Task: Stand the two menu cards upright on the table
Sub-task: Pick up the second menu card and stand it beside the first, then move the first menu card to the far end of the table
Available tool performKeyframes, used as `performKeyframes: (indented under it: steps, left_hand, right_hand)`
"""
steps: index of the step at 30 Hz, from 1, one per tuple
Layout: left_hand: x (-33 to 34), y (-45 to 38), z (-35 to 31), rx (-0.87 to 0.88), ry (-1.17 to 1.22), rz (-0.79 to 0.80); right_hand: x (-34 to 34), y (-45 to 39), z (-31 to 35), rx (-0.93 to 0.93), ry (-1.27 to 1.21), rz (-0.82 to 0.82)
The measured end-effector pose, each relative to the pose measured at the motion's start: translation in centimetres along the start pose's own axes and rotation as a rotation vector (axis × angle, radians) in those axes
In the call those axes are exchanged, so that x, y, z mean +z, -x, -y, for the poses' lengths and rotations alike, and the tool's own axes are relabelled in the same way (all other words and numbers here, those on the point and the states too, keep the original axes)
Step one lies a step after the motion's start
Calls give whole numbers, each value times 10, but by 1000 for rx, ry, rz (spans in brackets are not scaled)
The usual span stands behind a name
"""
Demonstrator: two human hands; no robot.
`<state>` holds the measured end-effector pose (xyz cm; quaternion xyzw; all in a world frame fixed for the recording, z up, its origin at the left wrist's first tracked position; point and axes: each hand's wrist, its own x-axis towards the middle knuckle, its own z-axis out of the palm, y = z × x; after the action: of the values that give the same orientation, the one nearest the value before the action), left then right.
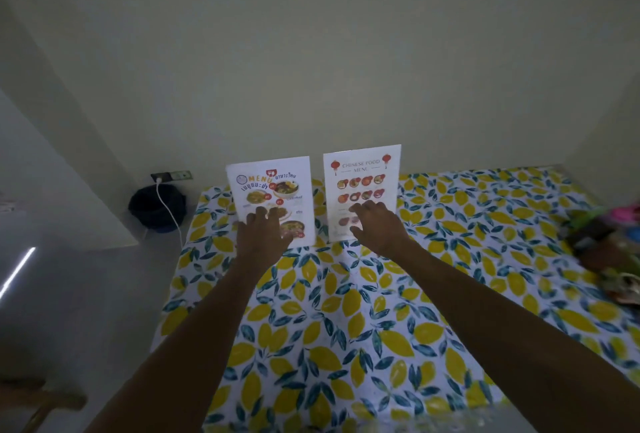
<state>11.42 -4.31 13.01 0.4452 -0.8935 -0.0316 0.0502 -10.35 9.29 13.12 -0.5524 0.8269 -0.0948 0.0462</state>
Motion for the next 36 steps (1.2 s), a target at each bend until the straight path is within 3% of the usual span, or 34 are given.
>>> performKeyframes:
  steps: [12, 20, 26, 31, 36]
  left_hand:
    - [42, -50, -100, 33, 42, 109]
    - [97, -110, -142, -279, 439, 167]
    - [105, -130, -156, -453, 434, 149]
    - [107, -133, -148, -492, 528, 84]
    - [92, -119, -159, -425, 560, 38]
  right_hand:
    - [-3, -1, -120, 133, 2, 57]
    - [35, -73, -198, 184, -142, 192]
    - [62, -111, -205, 195, -495, 196]
    - [69, -117, -205, 187, -524, 85]
    - [58, -101, -215, 160, -549, 15]
